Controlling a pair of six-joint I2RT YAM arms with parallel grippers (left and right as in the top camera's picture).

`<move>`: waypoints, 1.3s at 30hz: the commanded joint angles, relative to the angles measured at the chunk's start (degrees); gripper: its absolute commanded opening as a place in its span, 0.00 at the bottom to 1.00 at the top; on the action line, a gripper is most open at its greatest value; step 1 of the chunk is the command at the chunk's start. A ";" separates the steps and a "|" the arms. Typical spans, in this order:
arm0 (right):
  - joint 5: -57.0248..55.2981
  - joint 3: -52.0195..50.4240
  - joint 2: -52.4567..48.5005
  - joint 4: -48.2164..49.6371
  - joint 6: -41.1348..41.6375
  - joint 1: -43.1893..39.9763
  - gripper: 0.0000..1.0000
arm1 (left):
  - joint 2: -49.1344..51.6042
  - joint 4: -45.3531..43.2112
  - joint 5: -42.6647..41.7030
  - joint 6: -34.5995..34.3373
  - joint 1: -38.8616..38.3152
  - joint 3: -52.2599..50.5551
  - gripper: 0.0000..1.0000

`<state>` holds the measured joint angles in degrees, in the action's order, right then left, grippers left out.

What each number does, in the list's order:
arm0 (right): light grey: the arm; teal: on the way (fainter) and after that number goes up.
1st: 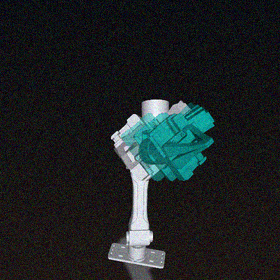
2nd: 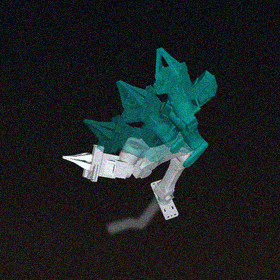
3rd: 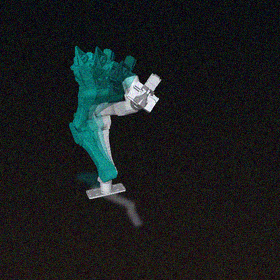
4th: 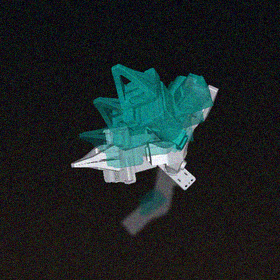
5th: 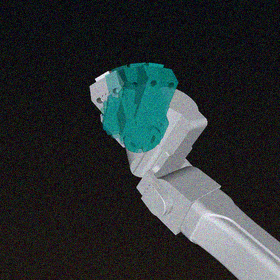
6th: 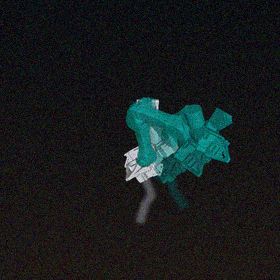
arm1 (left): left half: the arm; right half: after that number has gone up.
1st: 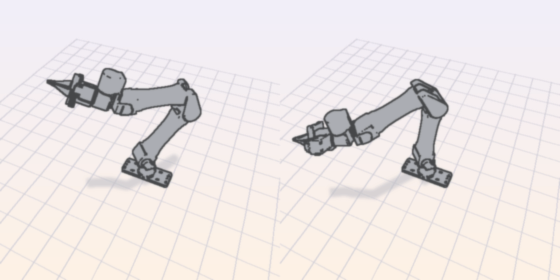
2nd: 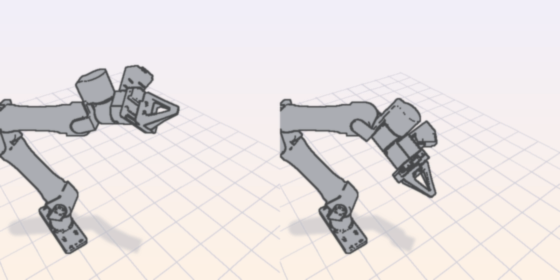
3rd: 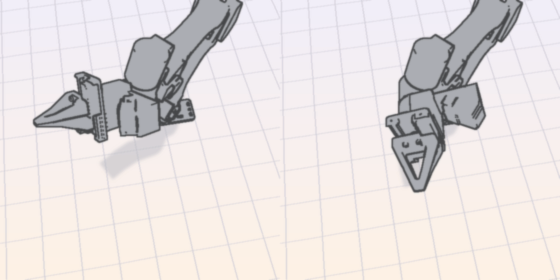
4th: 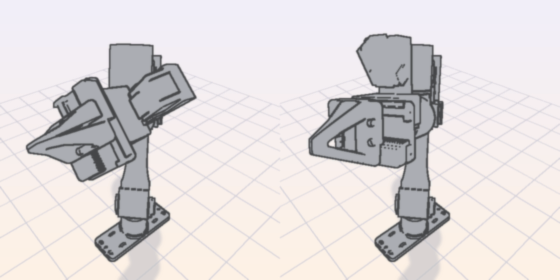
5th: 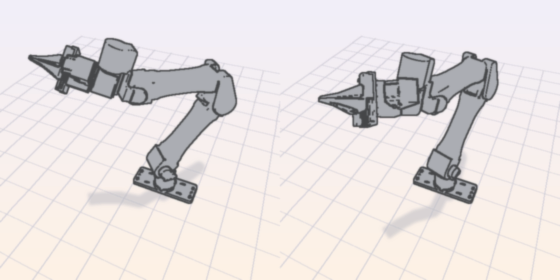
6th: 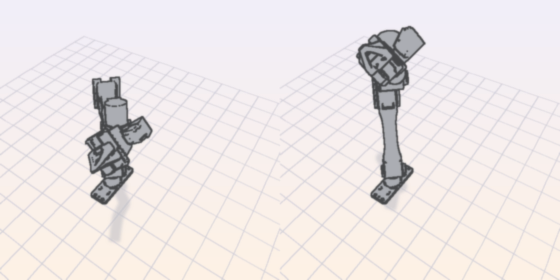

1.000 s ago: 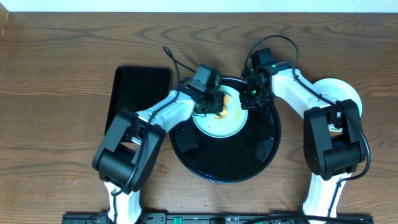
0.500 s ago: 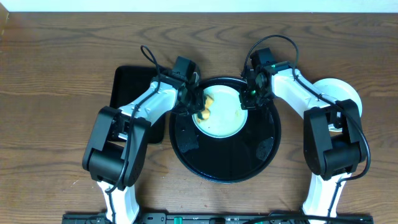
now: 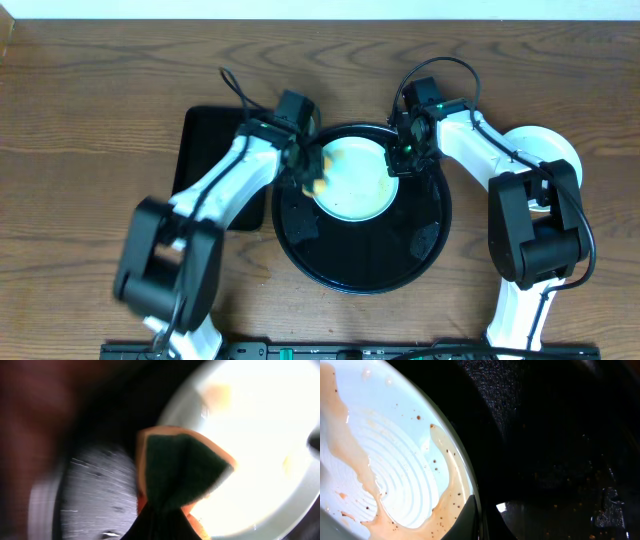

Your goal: Clean dirty plates on tray and stack at the side

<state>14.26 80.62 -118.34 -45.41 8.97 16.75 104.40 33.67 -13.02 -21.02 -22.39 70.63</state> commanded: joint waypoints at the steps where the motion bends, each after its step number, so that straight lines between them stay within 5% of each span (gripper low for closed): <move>1: -3.96 -0.37 -0.50 -0.50 0.20 -0.17 0.01 | -6.54 -0.52 12.70 0.85 0.46 0.17 0.08; 7: -3.93 -0.39 -0.50 -0.48 0.20 -0.17 0.01 | -8.74 2.86 12.61 0.83 0.46 0.17 0.08; 13: -3.80 -0.44 -0.50 -0.46 0.20 -0.15 0.18 | -8.61 7.32 12.63 0.85 0.46 0.00 0.08; 20: -3.10 -2.60 -0.96 0.81 0.52 0.39 0.19 | -8.61 8.59 12.61 0.83 0.46 0.00 0.08; 23: -2.29 -4.57 -0.96 2.95 0.68 1.14 0.17 | -8.61 8.50 12.63 0.83 0.46 0.00 0.08; 26: -2.21 -5.42 -0.96 3.87 0.68 1.70 0.01 | -8.61 8.63 12.63 0.83 0.46 0.00 0.08; 39: -9.77 -1.49 8.41 4.17 -2.43 0.52 0.01 | -8.59 8.74 12.63 0.85 0.46 -0.24 0.15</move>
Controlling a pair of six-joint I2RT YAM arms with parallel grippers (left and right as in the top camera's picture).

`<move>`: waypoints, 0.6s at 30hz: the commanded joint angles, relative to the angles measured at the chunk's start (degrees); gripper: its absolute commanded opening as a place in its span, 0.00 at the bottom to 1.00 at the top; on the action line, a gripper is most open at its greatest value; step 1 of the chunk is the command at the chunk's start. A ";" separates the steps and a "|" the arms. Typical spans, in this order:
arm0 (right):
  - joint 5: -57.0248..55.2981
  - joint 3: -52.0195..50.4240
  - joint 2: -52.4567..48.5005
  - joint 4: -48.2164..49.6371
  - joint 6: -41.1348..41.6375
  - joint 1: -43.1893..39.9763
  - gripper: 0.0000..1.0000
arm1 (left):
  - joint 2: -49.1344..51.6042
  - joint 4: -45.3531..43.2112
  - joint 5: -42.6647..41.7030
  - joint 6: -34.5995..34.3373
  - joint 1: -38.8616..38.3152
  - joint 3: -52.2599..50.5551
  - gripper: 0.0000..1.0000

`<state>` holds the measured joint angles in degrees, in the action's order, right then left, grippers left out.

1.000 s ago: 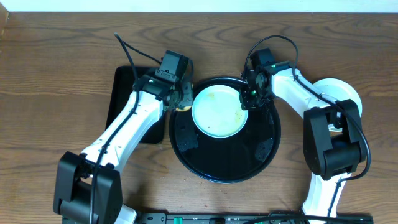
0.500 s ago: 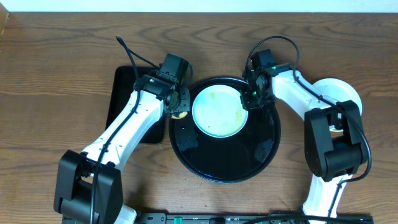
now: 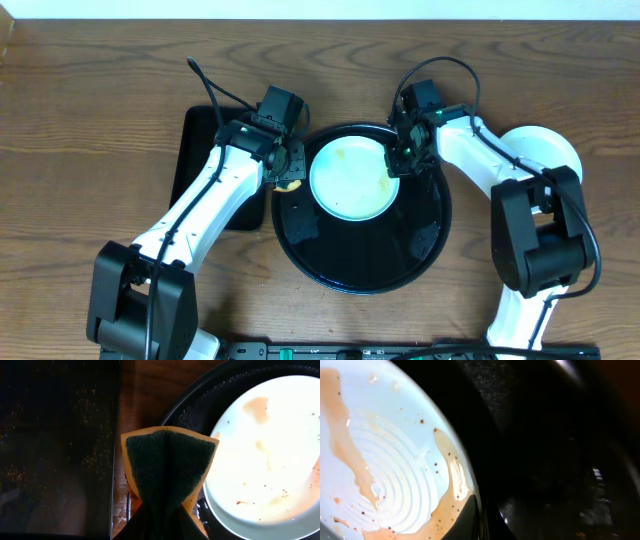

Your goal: Clean dirty plates on tray and stack at the side

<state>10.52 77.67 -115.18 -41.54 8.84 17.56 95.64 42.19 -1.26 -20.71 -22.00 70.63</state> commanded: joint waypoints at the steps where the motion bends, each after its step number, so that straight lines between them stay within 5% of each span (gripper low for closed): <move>1: -7.21 1.46 7.02 0.42 -2.99 -0.22 0.01 | 0.17 0.22 0.87 0.55 0.07 -0.26 0.15; 18: -20.94 1.51 15.10 -1.95 -7.78 3.54 0.01 | 0.17 0.20 0.87 0.55 0.07 -0.26 0.16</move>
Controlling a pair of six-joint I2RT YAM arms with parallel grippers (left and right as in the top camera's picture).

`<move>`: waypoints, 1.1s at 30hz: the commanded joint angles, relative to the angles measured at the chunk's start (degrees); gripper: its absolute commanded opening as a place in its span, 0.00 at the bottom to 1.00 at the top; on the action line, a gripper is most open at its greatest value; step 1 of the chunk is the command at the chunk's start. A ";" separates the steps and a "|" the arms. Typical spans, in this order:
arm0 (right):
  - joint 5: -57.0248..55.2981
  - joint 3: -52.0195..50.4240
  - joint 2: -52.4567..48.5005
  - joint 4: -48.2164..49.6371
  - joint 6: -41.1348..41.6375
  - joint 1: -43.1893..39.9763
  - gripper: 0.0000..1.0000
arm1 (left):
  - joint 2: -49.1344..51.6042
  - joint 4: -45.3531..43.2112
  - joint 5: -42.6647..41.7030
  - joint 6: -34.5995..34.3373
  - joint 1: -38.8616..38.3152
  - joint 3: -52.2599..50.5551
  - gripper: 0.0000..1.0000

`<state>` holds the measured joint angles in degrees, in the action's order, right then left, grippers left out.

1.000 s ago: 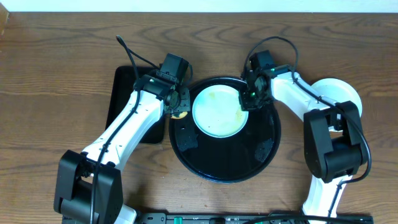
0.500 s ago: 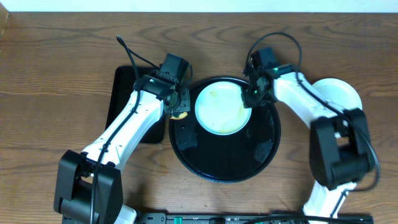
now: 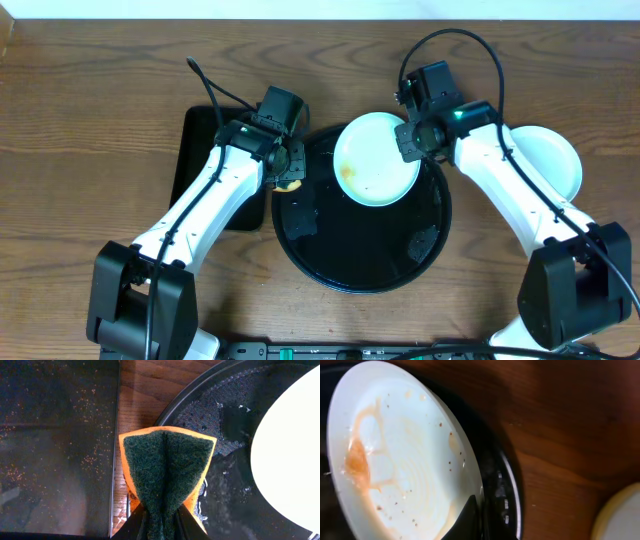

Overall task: Clean dirty plates on tray and stack at the side
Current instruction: 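Lift the light-blue plate with right gripper and carry it right, then place the light-blue plate on the plate stack at right, release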

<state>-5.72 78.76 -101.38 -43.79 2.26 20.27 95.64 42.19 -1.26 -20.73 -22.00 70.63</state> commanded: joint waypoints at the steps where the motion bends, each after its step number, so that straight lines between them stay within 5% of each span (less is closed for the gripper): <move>1: -4.83 0.42 1.79 0.31 -2.16 0.90 0.01 | 0.17 0.17 0.87 0.57 0.07 -0.26 0.16; 13: -10.47 0.42 8.55 2.95 -9.73 3.52 0.01 | 0.17 0.20 0.87 0.57 0.07 -0.26 0.16; 18: -22.23 0.39 9.99 3.28 -13.68 9.49 0.01 | 0.17 0.20 0.87 0.57 0.07 -0.26 0.16; 28: -46.73 0.20 9.86 3.93 -9.57 20.65 0.01 | 0.17 0.20 0.87 0.57 0.07 -0.26 0.16; 33: -48.81 0.20 9.86 4.72 -8.76 22.47 0.01 | 0.17 0.20 0.87 0.57 0.07 -0.26 0.16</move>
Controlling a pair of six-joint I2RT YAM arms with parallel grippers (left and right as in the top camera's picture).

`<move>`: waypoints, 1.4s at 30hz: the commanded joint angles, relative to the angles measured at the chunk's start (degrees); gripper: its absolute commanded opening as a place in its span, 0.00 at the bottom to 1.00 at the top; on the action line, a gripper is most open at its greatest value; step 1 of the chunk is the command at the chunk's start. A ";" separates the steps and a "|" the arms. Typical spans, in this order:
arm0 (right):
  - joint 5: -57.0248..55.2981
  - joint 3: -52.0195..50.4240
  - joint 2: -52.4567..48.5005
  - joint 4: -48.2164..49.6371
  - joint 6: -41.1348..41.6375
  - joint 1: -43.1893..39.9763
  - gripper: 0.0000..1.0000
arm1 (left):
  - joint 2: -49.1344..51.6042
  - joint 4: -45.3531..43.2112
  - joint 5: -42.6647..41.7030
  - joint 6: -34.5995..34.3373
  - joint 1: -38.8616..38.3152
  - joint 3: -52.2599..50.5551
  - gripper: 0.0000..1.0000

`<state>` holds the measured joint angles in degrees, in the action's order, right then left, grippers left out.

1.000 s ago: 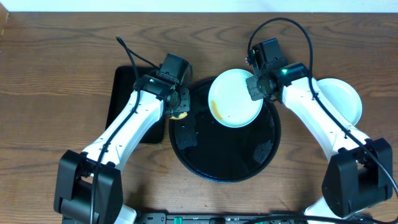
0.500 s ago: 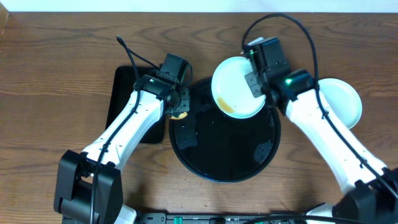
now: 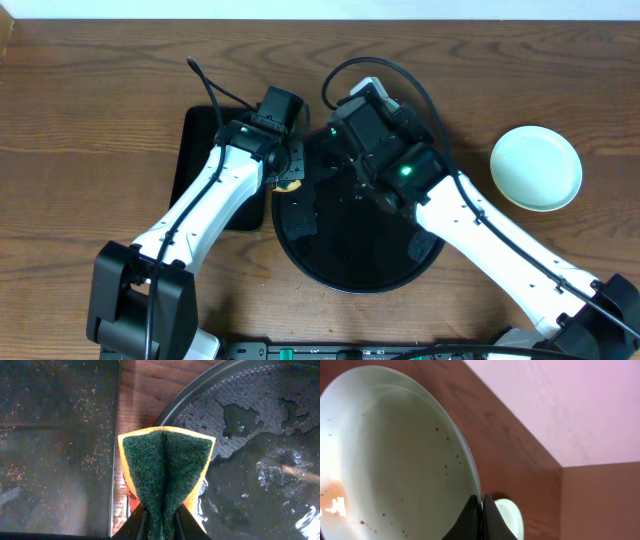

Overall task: Clean dirty plates on tray and stack at the side
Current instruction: 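Place the light-blue plate on the plate stack at right, release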

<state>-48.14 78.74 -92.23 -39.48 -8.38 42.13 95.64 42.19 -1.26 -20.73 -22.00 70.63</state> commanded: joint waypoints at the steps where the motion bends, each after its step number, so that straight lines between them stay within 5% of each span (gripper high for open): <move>1: -7.17 0.22 0.70 0.57 2.36 0.66 0.01 | 0.17 0.22 0.87 0.57 0.07 -0.26 0.16; 19: -11.63 0.22 0.70 2.69 2.21 0.83 0.01 | 0.17 0.22 0.87 0.57 0.07 -0.26 0.16; 27: -10.78 0.22 0.70 2.12 8.28 -1.66 0.01 | 0.17 0.22 0.85 0.55 0.07 -0.26 0.15; 29: -7.58 0.22 0.70 1.60 9.14 -2.89 0.01 | 0.17 0.17 0.26 0.55 0.07 -0.26 0.08; 36: 2.43 0.22 0.74 -3.19 22.27 -10.95 0.01 | 0.17 0.22 0.44 0.81 0.57 -0.26 0.08; 42: 9.38 0.22 0.85 -6.54 25.59 -22.56 0.01 | 0.15 -0.02 0.87 6.01 2.80 -0.22 0.07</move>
<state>-42.68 78.72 -92.23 -45.52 12.56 24.01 95.64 42.06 -1.30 -18.31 -20.73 70.63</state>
